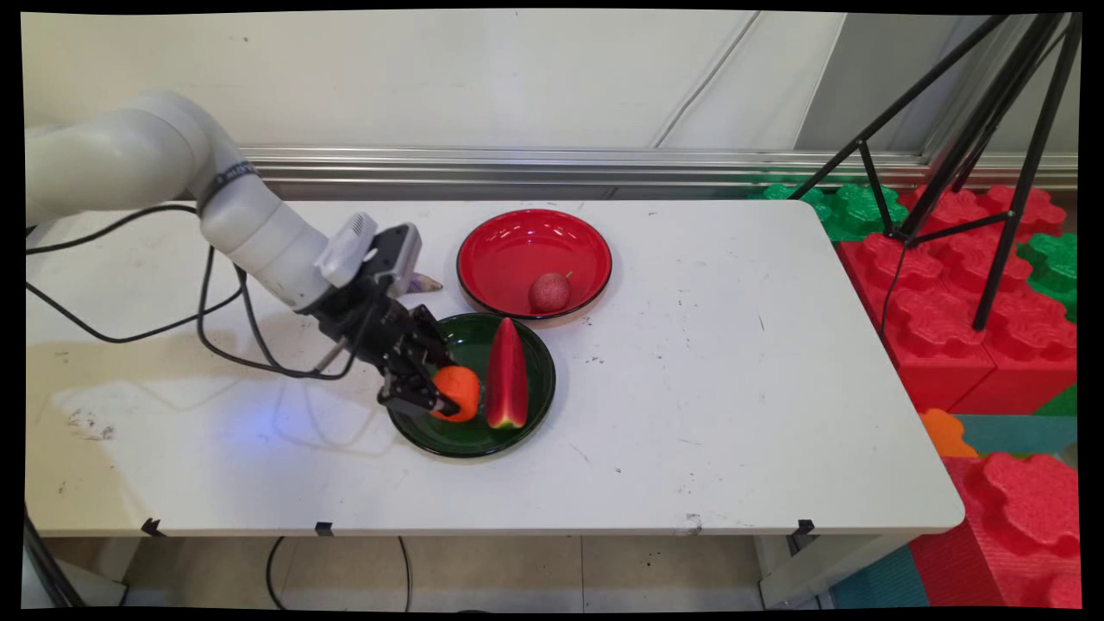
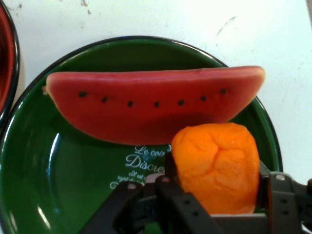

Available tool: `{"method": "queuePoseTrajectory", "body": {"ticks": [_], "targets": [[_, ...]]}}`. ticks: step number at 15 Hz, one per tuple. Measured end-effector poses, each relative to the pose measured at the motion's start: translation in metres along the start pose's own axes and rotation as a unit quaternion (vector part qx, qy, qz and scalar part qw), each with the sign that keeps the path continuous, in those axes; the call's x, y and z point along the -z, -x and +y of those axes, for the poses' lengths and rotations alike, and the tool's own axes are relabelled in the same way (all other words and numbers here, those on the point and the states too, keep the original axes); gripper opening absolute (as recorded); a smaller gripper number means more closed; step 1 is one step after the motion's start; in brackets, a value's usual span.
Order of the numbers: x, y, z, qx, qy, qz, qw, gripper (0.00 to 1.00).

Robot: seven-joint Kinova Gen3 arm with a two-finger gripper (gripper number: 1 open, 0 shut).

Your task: Place the picked object on the table

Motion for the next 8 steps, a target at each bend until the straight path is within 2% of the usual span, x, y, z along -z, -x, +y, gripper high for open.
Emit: {"method": "queuePoseTrajectory", "body": {"ticks": [8], "targets": [[0.058, 0.007, 0.002, 0.013, -0.004, 0.025, 0.9996, 0.0]]}}
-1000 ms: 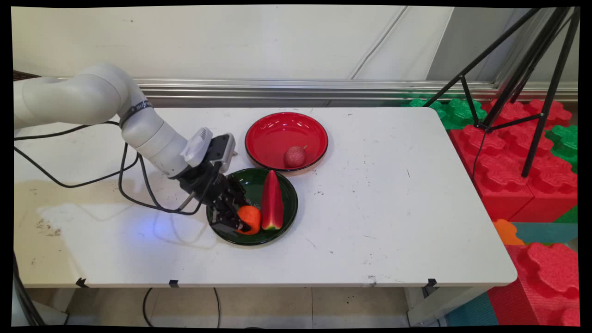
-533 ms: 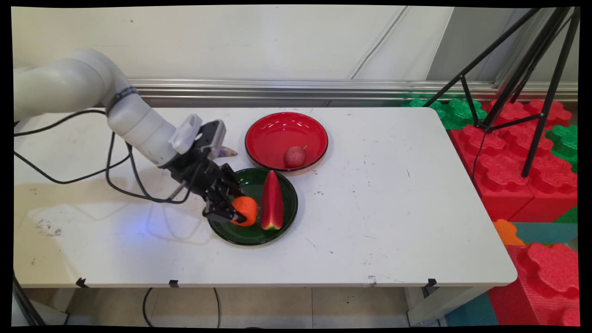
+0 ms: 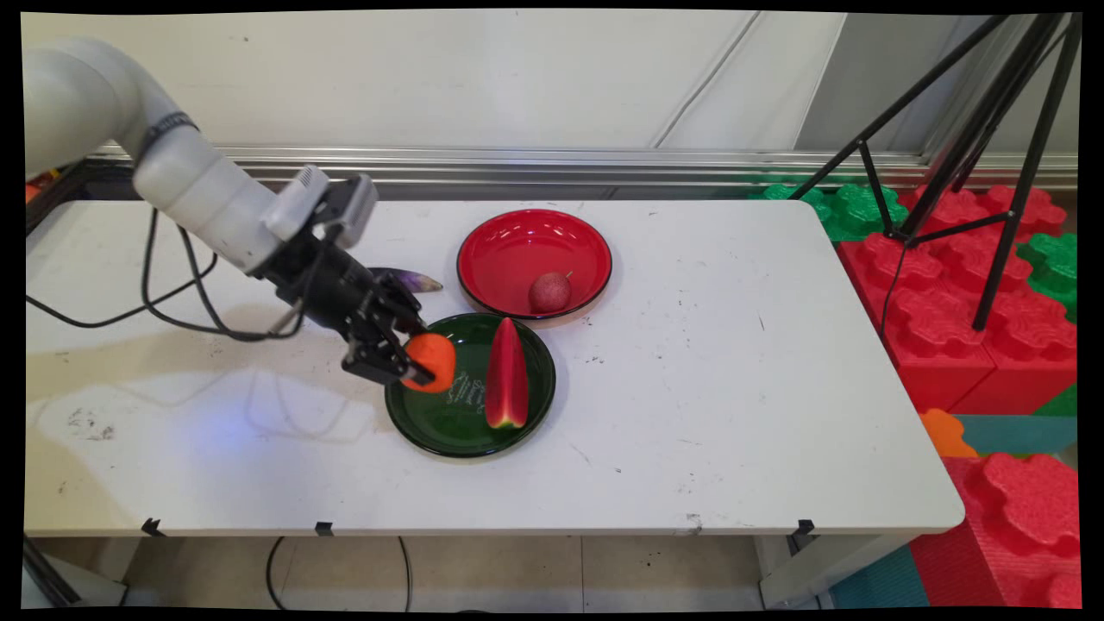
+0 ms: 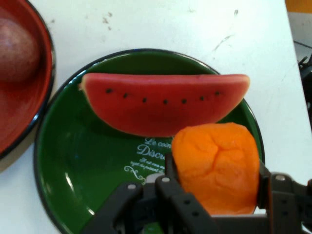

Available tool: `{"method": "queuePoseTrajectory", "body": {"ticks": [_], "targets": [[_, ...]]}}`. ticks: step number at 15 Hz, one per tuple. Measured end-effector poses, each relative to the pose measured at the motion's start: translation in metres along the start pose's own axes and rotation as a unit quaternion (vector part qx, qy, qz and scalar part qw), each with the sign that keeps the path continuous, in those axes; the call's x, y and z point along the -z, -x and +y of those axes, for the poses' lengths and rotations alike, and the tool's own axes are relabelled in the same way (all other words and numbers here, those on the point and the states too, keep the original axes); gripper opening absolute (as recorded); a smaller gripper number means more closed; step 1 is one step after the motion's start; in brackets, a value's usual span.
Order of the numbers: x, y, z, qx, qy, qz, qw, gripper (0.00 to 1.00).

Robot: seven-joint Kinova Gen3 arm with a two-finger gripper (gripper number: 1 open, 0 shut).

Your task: Place the picked object on the table

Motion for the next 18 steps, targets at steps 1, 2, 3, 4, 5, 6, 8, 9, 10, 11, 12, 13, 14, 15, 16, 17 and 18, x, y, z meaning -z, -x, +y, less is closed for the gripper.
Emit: {"method": "queuePoseTrajectory", "body": {"ticks": [1, 2, 3, 4, 5, 6, 8, 9, 10, 11, 12, 13, 14, 15, 16, 17, 18], "targets": [[0.007, 0.001, -0.001, 0.004, -0.002, 0.003, 1.0, 0.0], [0.011, 0.002, -0.002, 0.006, -0.003, 0.004, 1.0, 0.0], [0.017, 0.003, -0.003, 0.009, -0.005, 0.005, 0.9999, 0.0], [0.025, 0.006, -0.005, 0.012, -0.009, 0.004, 0.9999, 0.0], [0.031, 0.01, -0.008, 0.014, -0.013, 0.001, 0.9998, 0.0], [0.037, 0.014, -0.01, 0.016, -0.017, -0.002, 0.9997, 0.0], [0.047, 0.025, -0.016, 0.022, -0.025, -0.013, 0.9994, 0.0], [0.05, 0.03, -0.019, 0.024, -0.028, -0.018, 0.9992, 0.0], [0.052, 0.033, -0.021, 0.025, -0.03, -0.022, 0.999, 0.0], [0.055, 0.039, -0.026, 0.028, -0.035, -0.029, 0.9986, 0.0], [0.056, 0.043, -0.029, 0.03, -0.038, -0.032, 0.9983, 0.0], [0.056, 0.048, -0.034, 0.033, -0.042, -0.038, 0.9979, 0.0], [0.056, 0.052, -0.038, 0.036, -0.046, -0.042, 0.9974, 0.0], [0.056, 0.055, -0.041, 0.037, -0.048, -0.045, 0.9971, 0.0], [0.055, 0.06, -0.046, 0.04, -0.051, -0.049, 0.9967, 0.0], [0.053, 0.062, -0.049, 0.041, -0.052, -0.052, 0.9964, 0.0], [0.051, 0.066, -0.053, 0.044, -0.054, -0.056, 0.996, 0.0]]}}
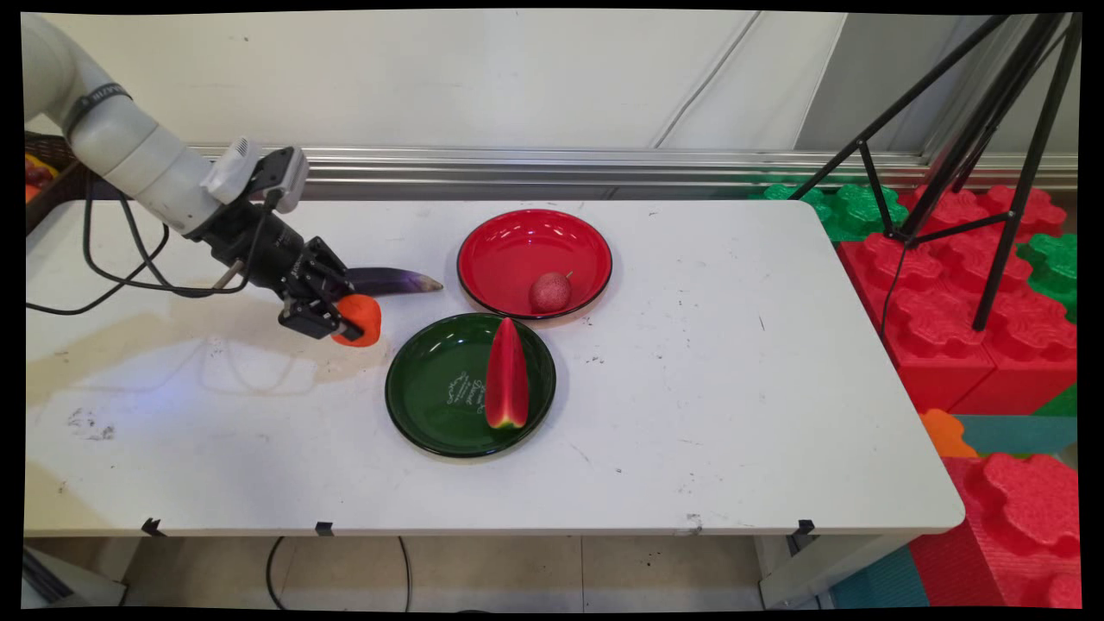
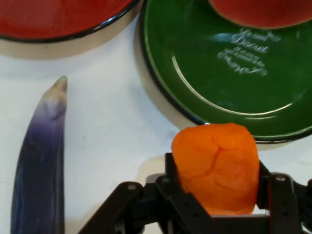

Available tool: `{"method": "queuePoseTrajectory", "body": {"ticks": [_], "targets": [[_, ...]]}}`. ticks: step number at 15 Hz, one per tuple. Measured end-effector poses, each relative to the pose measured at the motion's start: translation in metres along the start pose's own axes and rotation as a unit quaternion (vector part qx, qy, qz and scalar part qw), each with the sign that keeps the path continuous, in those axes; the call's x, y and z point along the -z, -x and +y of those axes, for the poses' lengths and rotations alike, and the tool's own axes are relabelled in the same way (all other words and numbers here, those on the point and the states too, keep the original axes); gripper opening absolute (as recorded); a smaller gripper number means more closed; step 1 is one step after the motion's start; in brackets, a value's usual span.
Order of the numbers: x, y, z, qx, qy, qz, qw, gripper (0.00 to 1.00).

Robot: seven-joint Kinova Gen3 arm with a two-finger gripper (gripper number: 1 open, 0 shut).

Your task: Place the picked object on the table

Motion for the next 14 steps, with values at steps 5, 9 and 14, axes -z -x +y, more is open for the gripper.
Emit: {"method": "queuePoseTrajectory", "body": {"ticks": [5, 9, 14], "targets": [[-0.021, 0.011, -0.021, 0.02, -0.008, -0.012, 0.9997, 0.0], [-0.033, 0.019, -0.032, 0.031, -0.013, -0.017, 0.9993, 0.0], [-0.037, 0.023, -0.04, 0.034, -0.017, -0.015, 0.9992, 1.0]]}}
